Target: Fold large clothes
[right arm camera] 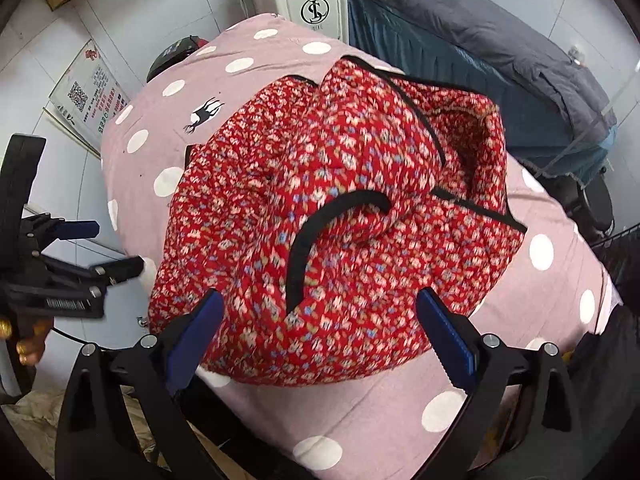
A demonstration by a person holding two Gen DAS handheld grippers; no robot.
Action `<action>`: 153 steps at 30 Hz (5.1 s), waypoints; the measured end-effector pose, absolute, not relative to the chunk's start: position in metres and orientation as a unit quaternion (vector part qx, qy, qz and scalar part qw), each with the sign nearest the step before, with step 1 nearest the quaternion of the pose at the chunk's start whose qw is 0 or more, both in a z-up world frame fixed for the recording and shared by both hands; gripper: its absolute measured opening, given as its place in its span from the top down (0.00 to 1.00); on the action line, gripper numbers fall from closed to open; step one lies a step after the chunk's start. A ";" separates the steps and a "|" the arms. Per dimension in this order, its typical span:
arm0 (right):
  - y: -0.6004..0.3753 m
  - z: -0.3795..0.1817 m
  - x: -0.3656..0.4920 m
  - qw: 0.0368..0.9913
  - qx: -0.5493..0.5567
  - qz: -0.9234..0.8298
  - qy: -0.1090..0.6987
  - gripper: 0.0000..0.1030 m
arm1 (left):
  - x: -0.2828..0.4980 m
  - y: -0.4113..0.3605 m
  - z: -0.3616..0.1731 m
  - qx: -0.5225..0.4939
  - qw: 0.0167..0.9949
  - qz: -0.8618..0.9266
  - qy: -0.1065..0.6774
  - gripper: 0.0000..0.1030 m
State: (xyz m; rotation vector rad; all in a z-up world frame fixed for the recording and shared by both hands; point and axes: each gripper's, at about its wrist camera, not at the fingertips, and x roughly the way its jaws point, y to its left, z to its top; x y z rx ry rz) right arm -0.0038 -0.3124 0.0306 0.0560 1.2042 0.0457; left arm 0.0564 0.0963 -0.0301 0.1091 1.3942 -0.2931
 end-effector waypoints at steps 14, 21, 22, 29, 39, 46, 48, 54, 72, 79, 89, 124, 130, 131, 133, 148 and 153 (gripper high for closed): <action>-0.302 0.044 0.057 0.847 0.045 0.024 0.530 0.08 | 0.181 0.065 -0.108 0.013 0.741 -0.199 0.641 0.08; -0.292 0.049 0.098 0.853 0.012 0.024 0.522 0.08 | 0.157 0.051 -0.105 0.016 0.739 -0.228 0.634 0.79; -0.290 0.049 0.108 0.853 0.010 0.026 0.521 0.08 | 0.146 0.060 -0.095 0.004 0.742 -0.237 0.627 0.84; -0.237 0.009 0.196 0.828 -0.040 0.105 0.550 0.08 | 0.065 0.141 -0.095 -0.006 0.732 -0.183 0.657 0.86; -0.157 -0.116 0.265 0.708 -0.115 0.201 0.667 0.08 | 0.054 0.176 -0.099 -0.070 0.727 -0.143 0.668 0.86; -0.125 -0.131 0.177 0.666 -0.285 0.265 0.636 0.06 | 0.057 0.171 -0.095 -0.061 0.724 -0.152 0.670 0.86; -0.131 -0.145 0.161 0.653 -0.327 0.253 0.634 0.06 | 0.059 0.166 -0.096 -0.052 0.724 -0.154 0.670 0.86; -0.164 -0.160 0.164 0.693 -0.296 0.192 0.629 0.47 | 0.059 0.160 -0.084 -0.040 0.736 -0.149 0.659 0.86; -0.344 0.115 0.100 0.910 0.003 0.059 0.410 0.81 | 0.113 0.263 0.124 -0.058 0.908 0.013 0.414 0.87; -0.361 0.206 0.051 0.946 0.076 0.022 0.315 0.86 | 0.182 0.286 0.187 0.001 0.933 0.088 0.349 0.87; -0.455 0.057 0.037 0.858 0.152 -0.209 0.444 0.83 | 0.273 0.288 0.074 -0.066 0.855 0.110 0.502 0.41; -0.409 -0.116 -0.045 0.792 0.207 -0.015 0.575 0.79 | 0.031 0.231 -0.120 -0.010 0.779 0.001 0.627 0.06; -0.457 -0.082 -0.036 0.804 0.196 -0.130 0.546 0.83 | 0.048 0.231 -0.139 -0.028 0.784 0.001 0.620 0.06; -0.462 -0.085 -0.034 0.790 0.182 -0.164 0.562 0.82 | 0.054 0.223 -0.138 -0.029 0.791 -0.011 0.611 0.06; -0.464 -0.090 -0.038 0.773 0.210 -0.160 0.577 0.81 | 0.066 0.208 -0.137 -0.018 0.798 -0.021 0.602 0.06; -0.351 -0.080 -0.067 0.779 0.158 -0.059 0.604 0.37 | 0.163 0.094 -0.100 -0.003 0.809 -0.122 0.574 0.76; -0.337 -0.066 -0.067 0.792 0.132 -0.050 0.594 0.37 | 0.146 0.135 -0.067 -0.064 0.804 -0.136 0.575 1.00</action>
